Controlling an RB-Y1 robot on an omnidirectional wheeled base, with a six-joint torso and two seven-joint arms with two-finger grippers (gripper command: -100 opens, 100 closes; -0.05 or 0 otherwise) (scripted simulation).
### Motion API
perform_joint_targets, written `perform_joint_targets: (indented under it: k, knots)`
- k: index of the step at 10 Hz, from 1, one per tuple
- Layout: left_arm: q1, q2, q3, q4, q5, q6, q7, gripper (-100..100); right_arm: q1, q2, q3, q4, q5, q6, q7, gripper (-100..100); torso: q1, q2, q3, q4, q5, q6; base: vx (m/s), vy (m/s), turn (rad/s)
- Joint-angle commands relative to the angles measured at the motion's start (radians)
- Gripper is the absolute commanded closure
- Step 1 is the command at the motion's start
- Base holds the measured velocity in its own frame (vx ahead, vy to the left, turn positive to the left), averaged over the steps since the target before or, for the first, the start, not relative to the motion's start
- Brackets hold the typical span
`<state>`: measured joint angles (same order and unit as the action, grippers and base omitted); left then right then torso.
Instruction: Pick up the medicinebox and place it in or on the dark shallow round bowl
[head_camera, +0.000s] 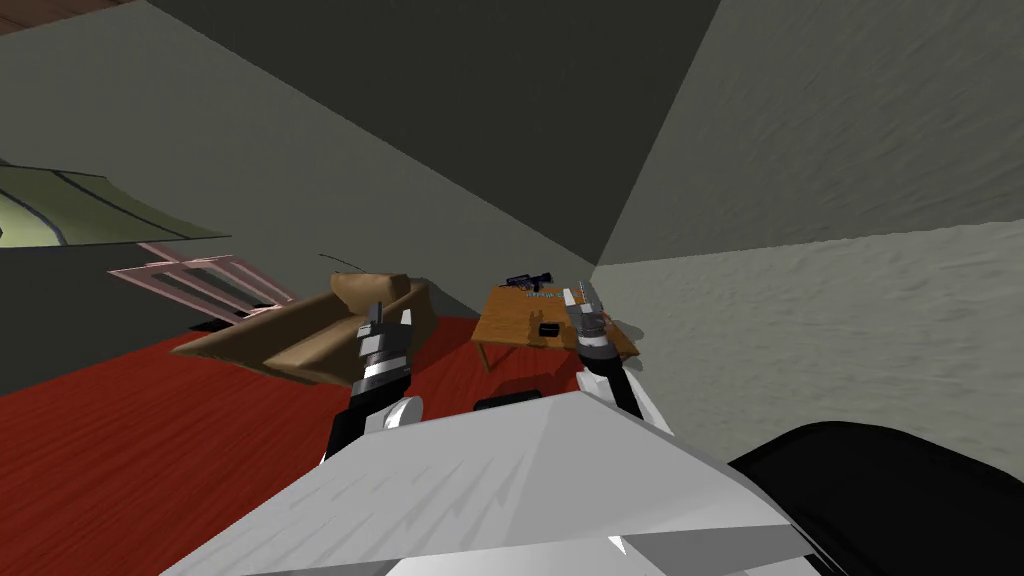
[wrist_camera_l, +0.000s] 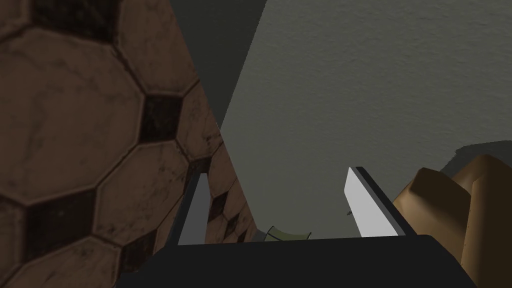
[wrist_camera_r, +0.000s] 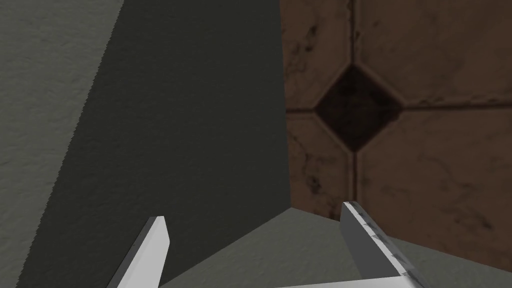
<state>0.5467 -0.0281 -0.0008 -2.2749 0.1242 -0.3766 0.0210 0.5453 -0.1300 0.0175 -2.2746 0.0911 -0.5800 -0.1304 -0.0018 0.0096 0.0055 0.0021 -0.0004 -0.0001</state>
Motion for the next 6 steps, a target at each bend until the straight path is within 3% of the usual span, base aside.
perform_joint_targets:
  k: [1, 3, 6]
  knots:
    - [0.000, 0.000, 0.000, 0.000, 0.000, 0.000, 0.000, 0, 0.037, -0.042, 0.028, 0.020, 0.019, 0.012, -0.004, -100, 0.000, 0.000, 0.000, 0.000, 0.000, 0.000, -0.157, -0.007, 0.186]
    - [0.000, 0.000, 0.000, 0.000, 0.000, 0.000, 0.000, 0, 0.076, -0.087, 0.073, 0.047, 0.045, 0.037, -0.003, -100, 0.002, 0.001, 0.001, 0.000, 0.000, 0.000, -0.161, 0.016, 0.254]
    - [0.000, 0.000, 0.000, 0.000, 0.000, 0.000, 0.000, 0, 0.135, -0.151, 0.149, 0.094, 0.082, 0.084, 0.005, -100, -0.002, 0.001, 0.001, 0.000, 0.000, 0.000, -0.156, -0.031, 0.333]
